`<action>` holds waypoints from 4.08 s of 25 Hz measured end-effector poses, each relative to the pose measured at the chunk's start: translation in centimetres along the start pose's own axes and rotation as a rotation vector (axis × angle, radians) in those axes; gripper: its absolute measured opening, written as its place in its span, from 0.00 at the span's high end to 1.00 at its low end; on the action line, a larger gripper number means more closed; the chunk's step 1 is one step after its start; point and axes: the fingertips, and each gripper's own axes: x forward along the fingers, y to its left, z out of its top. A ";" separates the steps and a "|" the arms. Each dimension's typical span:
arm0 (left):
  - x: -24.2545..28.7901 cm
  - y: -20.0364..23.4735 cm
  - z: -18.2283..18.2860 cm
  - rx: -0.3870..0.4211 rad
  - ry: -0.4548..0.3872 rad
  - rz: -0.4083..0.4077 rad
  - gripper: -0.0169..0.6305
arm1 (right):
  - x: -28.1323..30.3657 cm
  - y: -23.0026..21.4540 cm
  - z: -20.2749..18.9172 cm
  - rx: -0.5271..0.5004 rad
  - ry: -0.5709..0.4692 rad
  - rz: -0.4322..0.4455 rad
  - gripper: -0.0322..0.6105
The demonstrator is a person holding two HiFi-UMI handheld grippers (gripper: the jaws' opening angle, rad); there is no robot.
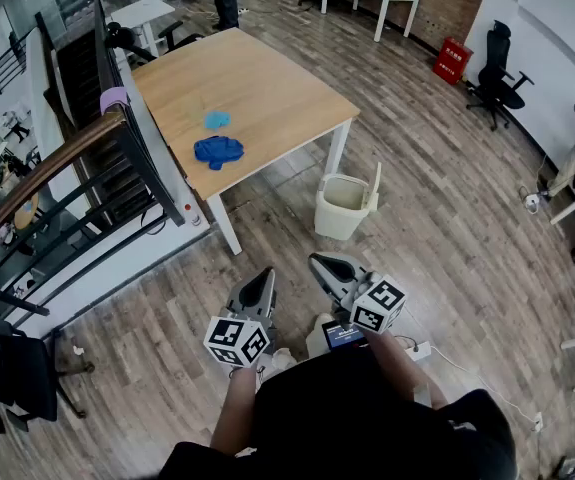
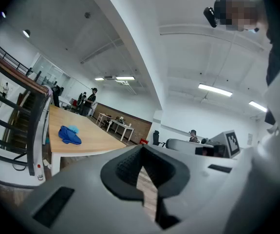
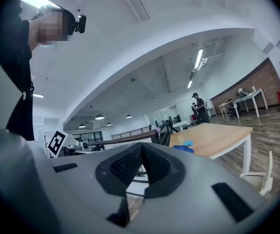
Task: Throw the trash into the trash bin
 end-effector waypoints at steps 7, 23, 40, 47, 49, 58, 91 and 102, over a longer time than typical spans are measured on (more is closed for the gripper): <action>0.7 2.0 -0.1 -0.022 0.033 0.009 0.98 | 2.5 -2.9 -0.1 0.116 -0.036 -0.060 0.95; 16.4 18.2 7.3 0.046 0.074 0.140 0.98 | 21.3 -19.2 4.2 0.192 -0.074 0.064 0.95; 28.9 30.6 11.3 0.039 0.095 0.143 0.98 | 33.9 -32.5 5.5 0.237 -0.039 0.043 0.95; 31.8 35.8 14.9 0.075 0.095 0.103 0.98 | 37.8 -35.1 8.1 0.200 -0.090 -0.030 0.95; 32.1 36.8 16.0 0.110 0.090 0.092 0.98 | 38.9 -35.5 8.6 0.200 -0.101 -0.054 0.95; 31.5 42.5 16.6 0.132 0.129 0.054 0.98 | 43.5 -34.8 8.1 0.159 -0.092 -0.109 0.95; 45.1 63.5 -5.2 0.449 0.941 0.238 0.65 | 42.7 -46.7 3.6 0.256 0.018 -0.282 0.95; 46.2 62.9 -3.2 0.564 0.891 0.269 0.94 | 41.5 -47.5 2.4 0.275 0.025 -0.317 0.95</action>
